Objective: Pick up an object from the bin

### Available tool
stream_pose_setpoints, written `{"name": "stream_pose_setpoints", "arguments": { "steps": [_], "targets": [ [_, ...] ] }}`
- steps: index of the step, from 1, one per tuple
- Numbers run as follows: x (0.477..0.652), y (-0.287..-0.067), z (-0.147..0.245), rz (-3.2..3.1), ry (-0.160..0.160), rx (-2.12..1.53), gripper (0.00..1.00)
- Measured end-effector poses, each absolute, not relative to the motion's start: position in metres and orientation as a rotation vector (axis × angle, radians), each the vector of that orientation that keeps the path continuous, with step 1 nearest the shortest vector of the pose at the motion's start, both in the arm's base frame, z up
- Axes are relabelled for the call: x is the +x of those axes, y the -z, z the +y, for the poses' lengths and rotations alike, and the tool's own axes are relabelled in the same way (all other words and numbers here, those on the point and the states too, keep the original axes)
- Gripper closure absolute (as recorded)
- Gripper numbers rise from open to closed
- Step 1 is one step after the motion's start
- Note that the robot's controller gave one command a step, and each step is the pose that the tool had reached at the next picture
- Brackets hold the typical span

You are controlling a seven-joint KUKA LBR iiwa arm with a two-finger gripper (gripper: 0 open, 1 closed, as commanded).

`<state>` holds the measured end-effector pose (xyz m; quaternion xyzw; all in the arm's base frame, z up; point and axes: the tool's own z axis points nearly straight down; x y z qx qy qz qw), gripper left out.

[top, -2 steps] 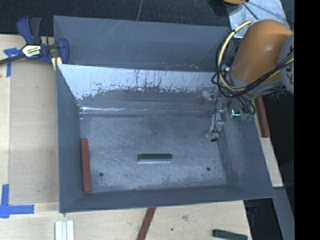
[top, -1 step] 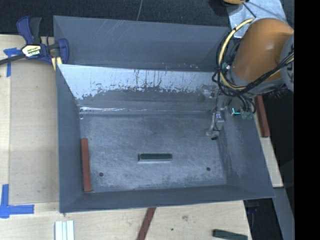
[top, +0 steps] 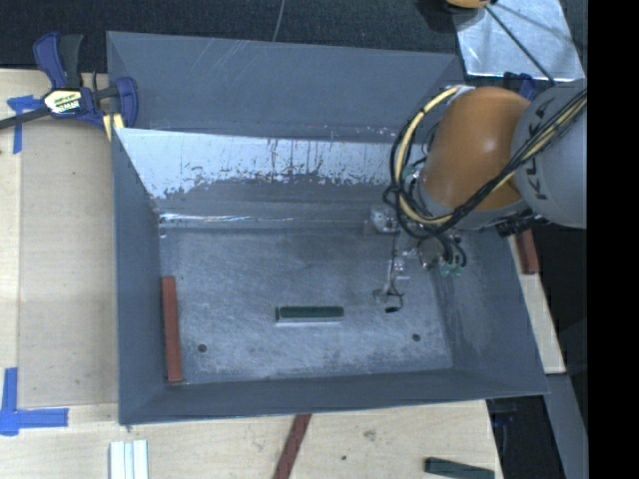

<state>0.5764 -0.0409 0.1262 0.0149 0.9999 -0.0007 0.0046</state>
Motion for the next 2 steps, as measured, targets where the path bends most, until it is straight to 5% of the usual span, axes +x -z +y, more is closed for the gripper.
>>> {"name": "stream_pose_setpoints", "arguments": {
  "steps": [1,2],
  "targets": [
    [0.581,-0.094,-0.007,3.119,0.0,0.349,0.0],
    [0.563,-0.084,0.011,3.123,0.0,0.32,0.0]
  ]
}}
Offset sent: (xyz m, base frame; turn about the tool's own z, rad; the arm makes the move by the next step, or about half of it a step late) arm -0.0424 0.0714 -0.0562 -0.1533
